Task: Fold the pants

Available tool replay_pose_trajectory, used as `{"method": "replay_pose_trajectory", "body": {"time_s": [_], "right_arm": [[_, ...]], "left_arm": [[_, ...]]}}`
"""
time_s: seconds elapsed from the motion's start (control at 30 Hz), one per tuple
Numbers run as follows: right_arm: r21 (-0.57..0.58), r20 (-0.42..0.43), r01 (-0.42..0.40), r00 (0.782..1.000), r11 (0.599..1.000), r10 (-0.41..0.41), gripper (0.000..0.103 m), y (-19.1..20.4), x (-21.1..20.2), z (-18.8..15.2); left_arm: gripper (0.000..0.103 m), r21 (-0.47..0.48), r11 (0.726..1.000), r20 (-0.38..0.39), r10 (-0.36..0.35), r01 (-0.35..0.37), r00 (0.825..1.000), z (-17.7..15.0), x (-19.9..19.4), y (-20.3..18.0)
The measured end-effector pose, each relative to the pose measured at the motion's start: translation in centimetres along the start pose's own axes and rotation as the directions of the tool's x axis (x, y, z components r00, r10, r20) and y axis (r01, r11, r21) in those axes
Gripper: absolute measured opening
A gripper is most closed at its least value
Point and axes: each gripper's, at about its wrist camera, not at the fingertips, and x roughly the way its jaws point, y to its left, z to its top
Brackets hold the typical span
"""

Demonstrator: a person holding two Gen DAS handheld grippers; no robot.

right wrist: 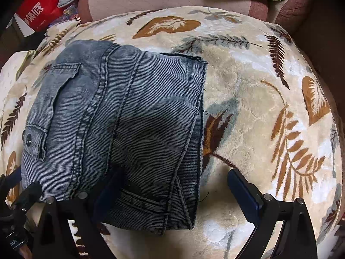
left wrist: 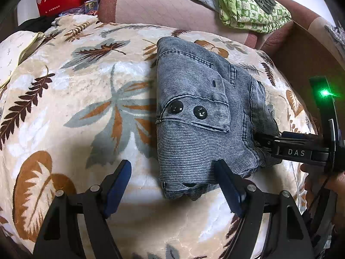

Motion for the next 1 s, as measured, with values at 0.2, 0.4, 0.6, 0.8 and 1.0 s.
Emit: {"method": "replay_pose_trajectory", "body": {"time_s": [0.2,0.4,0.6,0.8,1.0], "right_arm": [[0.003,0.0,-0.007,1.0,1.0,0.007,0.098,-0.4,0.1,-0.1],[0.005,0.0,-0.011,1.0,1.0,0.011,0.098,-0.4,0.2,-0.1],[0.004,0.0,-0.006,1.0,1.0,0.006,0.098,-0.3,0.1,-0.1],[0.003,-0.003,0.0,1.0,1.0,0.0,0.098,-0.1,0.0,-0.1],[0.001,-0.005,0.005,1.0,1.0,-0.005,0.098,0.0,-0.2,-0.2]], "left_arm": [[0.08,0.002,1.0,0.0,0.0,0.0,1.0,0.0,0.0,0.0],[0.08,0.008,1.0,0.0,0.0,0.0,1.0,0.1,-0.2,0.0],[0.08,0.012,1.0,0.005,-0.006,0.006,1.0,0.4,-1.0,-0.2],[0.08,-0.003,0.999,0.034,-0.032,0.032,0.999,1.1,-2.5,-0.2],[0.08,-0.002,1.0,0.045,-0.028,0.028,0.999,1.4,-2.9,-0.2]]}}
